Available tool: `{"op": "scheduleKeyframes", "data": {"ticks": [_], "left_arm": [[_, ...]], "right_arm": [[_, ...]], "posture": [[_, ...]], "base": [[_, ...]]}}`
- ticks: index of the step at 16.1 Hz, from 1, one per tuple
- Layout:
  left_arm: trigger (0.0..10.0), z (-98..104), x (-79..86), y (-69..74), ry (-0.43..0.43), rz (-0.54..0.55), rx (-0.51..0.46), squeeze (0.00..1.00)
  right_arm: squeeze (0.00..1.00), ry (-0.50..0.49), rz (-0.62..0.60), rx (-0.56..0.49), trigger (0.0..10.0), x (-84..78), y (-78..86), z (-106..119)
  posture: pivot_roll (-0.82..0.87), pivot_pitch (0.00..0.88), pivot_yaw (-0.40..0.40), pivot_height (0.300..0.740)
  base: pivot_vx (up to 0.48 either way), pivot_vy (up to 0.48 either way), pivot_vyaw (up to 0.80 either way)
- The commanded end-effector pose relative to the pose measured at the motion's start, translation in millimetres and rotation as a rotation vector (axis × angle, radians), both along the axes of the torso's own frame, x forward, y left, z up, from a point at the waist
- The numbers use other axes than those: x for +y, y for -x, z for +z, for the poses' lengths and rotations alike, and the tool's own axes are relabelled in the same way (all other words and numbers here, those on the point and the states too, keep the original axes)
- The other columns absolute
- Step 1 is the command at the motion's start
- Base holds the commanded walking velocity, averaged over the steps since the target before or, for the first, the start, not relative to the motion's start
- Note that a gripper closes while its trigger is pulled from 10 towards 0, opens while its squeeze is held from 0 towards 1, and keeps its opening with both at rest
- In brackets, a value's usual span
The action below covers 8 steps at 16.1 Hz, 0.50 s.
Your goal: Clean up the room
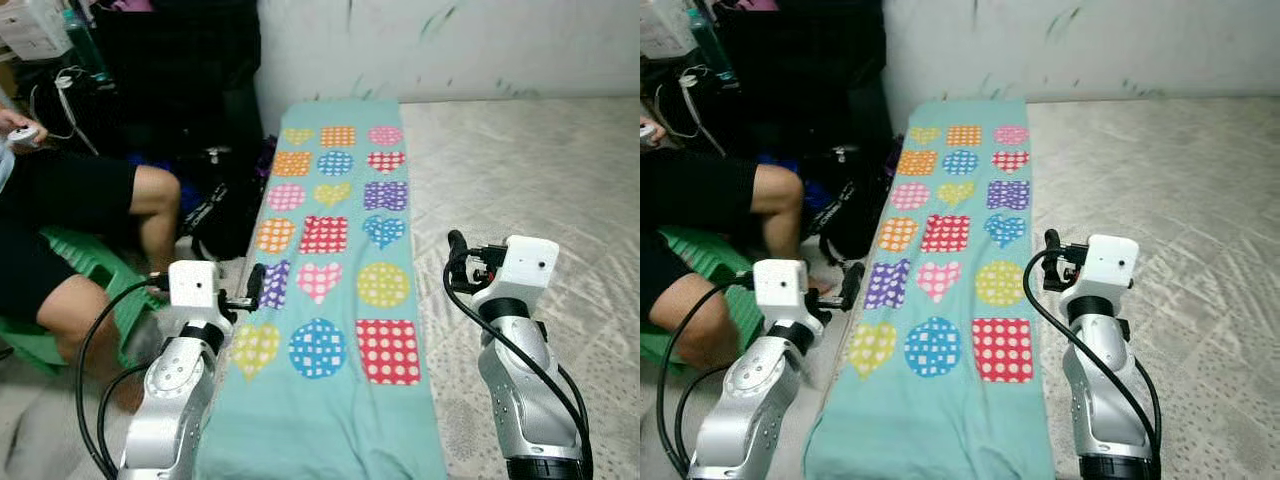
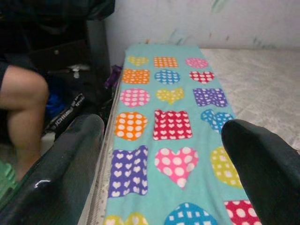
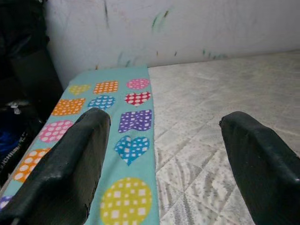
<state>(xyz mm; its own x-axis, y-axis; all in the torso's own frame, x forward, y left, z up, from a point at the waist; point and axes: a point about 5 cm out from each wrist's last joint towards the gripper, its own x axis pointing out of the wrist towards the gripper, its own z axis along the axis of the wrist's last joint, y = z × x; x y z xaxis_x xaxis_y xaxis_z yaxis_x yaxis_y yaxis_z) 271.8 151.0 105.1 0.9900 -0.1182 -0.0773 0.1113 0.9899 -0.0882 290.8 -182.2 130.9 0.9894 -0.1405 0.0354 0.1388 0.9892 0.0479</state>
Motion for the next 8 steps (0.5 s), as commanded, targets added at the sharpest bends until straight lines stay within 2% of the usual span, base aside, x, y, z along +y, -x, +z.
{"op": "scheduleKeyframes", "data": {"ticks": [1, 4, 8], "left_arm": [[10.0, -1.0, 10.2, -1.4, -0.025, 0.04, -0.002, 0.0], [10.0, -3.8, 16.0, -3.0, 0.008, 0.063, 0.007, 0.0], [10.0, -1.3, 6.2, -8.4, 0.013, 0.039, -0.004, 0.0]], "right_arm": [[0.0, 0.004, 0.014, 0.0, 10.0, 2.9, -3.2, -0.1], [0.0, -0.004, 0.011, 0.004, 10.0, 3.6, -3.7, -3.3], [0.0, -0.011, 0.01, -0.007, 10.0, 7.8, -7.8, 1.2]], "posture": [[-0.13, 0.0, 0.075, 0.74], [-0.12, 0.0, 0.08, 0.74], [-0.14, 0.0, 0.078, 0.74]], "base": [[0.0, 0.0, 0.0], [0.0, 0.0, -0.8], [0.0, 0.0, -0.8]]}}
